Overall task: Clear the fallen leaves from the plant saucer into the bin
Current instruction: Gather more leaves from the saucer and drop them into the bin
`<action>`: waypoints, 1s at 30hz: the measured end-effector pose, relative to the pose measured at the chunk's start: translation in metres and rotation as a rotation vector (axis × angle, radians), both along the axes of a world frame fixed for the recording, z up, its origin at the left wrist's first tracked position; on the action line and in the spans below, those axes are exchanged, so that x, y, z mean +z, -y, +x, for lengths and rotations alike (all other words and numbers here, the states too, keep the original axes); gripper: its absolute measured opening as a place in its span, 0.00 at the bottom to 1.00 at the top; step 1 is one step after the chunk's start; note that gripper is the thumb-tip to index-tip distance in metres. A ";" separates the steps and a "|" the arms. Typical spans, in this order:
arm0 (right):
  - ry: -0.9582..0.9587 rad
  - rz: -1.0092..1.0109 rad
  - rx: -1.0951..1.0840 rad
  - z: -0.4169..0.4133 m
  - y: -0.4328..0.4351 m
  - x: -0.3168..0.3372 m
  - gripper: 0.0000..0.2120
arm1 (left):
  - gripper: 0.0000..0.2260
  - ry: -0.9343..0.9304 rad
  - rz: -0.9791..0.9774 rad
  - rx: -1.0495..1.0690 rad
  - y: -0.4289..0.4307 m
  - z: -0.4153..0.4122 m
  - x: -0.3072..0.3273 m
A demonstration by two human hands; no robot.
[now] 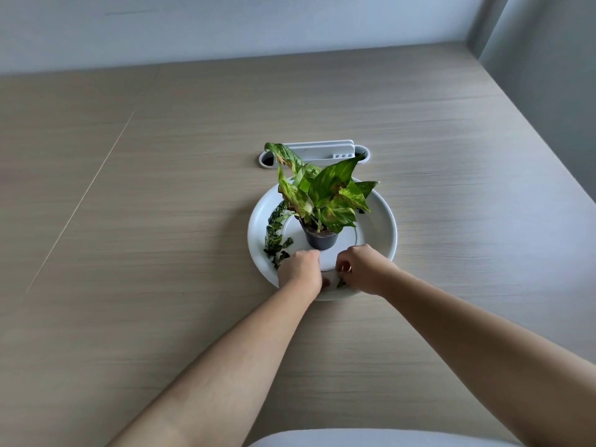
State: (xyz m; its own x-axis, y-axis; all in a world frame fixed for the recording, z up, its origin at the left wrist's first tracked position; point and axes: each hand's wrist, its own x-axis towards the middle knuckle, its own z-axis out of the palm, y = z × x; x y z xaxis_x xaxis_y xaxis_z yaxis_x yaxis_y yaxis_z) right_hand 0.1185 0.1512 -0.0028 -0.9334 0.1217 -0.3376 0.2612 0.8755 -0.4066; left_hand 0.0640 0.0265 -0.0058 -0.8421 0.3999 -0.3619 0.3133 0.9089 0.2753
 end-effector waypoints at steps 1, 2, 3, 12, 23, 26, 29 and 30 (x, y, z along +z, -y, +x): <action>0.013 0.003 0.000 -0.001 0.001 0.000 0.08 | 0.14 0.033 0.042 0.039 0.000 0.000 -0.002; 0.030 0.006 -0.001 -0.002 0.002 -0.001 0.09 | 0.15 0.068 0.084 0.078 0.001 -0.001 -0.003; 0.044 0.012 -0.001 -0.003 0.004 -0.001 0.11 | 0.15 0.108 0.119 0.106 0.001 -0.003 -0.005; 0.115 0.065 -0.139 -0.012 0.016 -0.004 0.14 | 0.05 0.255 0.155 0.044 0.011 -0.014 -0.001; 0.055 0.050 -0.188 -0.013 0.015 -0.007 0.11 | 0.12 0.133 0.028 -0.172 0.012 -0.015 0.000; 0.052 -0.015 -0.209 -0.011 0.013 -0.006 0.09 | 0.11 0.133 0.035 -0.156 0.011 -0.013 -0.004; 0.023 -0.135 -0.271 -0.011 0.005 0.002 0.09 | 0.10 0.148 0.109 -0.103 0.014 -0.015 -0.003; 0.012 -0.173 -0.294 -0.011 0.001 0.005 0.08 | 0.10 0.155 0.145 -0.076 0.017 -0.017 -0.001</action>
